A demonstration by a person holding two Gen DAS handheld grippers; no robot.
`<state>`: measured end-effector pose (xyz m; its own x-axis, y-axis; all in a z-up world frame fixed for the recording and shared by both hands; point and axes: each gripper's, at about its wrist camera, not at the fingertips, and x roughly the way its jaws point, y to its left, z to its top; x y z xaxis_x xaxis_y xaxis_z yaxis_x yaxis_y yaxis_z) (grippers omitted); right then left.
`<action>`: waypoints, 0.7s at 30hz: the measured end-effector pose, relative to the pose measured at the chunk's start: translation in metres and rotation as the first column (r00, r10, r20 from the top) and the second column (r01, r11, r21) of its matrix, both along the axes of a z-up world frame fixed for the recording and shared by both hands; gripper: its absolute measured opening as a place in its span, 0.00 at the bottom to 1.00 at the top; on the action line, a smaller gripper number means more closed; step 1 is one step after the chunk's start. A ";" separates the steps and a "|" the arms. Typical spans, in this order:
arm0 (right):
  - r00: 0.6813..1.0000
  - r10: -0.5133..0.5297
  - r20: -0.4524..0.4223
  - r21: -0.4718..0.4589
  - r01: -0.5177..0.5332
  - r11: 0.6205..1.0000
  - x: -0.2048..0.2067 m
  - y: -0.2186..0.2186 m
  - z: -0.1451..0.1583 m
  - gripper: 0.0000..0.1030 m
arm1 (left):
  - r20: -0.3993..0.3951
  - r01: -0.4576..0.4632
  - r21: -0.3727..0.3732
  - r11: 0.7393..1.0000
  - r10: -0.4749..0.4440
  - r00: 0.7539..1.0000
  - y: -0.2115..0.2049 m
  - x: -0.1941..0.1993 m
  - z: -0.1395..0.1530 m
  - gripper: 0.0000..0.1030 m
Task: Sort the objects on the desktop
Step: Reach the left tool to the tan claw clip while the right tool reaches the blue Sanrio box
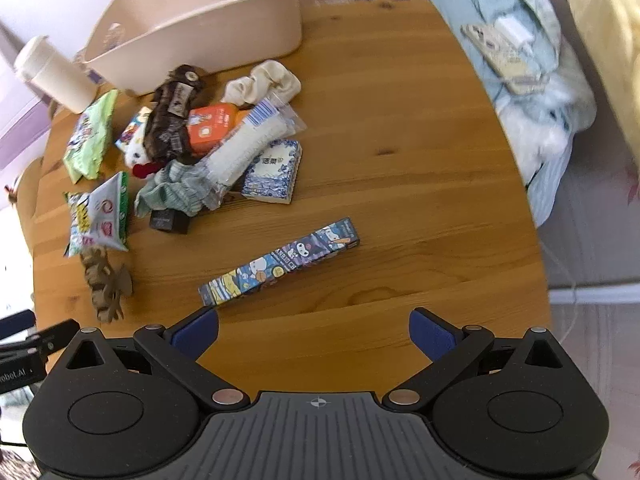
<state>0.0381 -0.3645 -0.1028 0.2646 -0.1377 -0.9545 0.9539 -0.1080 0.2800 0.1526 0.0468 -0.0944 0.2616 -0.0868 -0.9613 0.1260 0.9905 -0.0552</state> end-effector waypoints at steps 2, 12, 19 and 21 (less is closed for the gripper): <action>1.000 -0.014 0.008 0.024 0.014 1.000 0.002 -0.007 -0.010 1.00 | -0.016 0.018 -0.012 1.000 -0.018 1.000 0.001 0.009 -0.009 0.84; 0.994 -0.102 0.029 0.187 0.095 0.978 0.009 -0.042 -0.073 0.96 | -0.115 0.037 -0.023 0.999 -0.039 0.993 0.011 0.048 -0.055 0.84; 0.980 -0.193 0.047 0.245 0.177 0.953 0.016 -0.049 -0.103 0.93 | -0.168 0.056 -0.014 0.998 -0.058 0.984 0.012 0.062 -0.081 0.84; 0.977 -0.209 0.042 0.246 0.192 0.950 0.018 -0.050 -0.106 0.93 | -0.180 0.046 -0.026 0.999 -0.050 0.982 0.012 0.064 -0.086 0.84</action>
<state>0.0565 -0.4150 -0.2083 0.3192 0.0352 -0.9470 0.8857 -0.3667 0.2849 0.2164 0.0589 -0.1805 0.0792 -0.1166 -0.9900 0.1592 0.9819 -0.1029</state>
